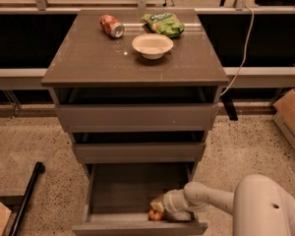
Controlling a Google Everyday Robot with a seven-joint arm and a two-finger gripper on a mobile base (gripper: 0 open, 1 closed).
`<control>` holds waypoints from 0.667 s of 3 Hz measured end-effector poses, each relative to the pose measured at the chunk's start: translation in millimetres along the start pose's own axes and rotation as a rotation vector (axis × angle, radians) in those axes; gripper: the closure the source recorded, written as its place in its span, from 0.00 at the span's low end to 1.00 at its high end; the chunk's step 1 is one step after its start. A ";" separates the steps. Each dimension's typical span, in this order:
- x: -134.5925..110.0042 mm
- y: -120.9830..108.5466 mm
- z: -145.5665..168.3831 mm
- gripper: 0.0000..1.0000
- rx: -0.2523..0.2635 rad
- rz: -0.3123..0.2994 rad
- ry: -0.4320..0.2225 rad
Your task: Pick apple from bottom drawer and place on counter
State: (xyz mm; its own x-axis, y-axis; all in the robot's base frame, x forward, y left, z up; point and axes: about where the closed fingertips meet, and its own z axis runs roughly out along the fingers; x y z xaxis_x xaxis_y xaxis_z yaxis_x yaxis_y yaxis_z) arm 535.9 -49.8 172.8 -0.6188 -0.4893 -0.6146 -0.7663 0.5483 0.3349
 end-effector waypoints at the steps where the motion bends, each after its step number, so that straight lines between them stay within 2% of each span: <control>1: 0.5 1.8 1.8 0.34 -0.004 0.000 0.001; 2: 0.9 3.4 3.4 0.12 -0.007 0.000 0.002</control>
Offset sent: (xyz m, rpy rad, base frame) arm -0.0011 0.0016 -0.0008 0.0014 0.0021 0.0019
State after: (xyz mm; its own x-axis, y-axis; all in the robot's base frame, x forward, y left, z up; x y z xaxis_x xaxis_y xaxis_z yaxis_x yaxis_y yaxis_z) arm 533.4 -46.1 171.0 -0.6194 -0.4902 -0.6132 -0.7672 0.5438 0.3402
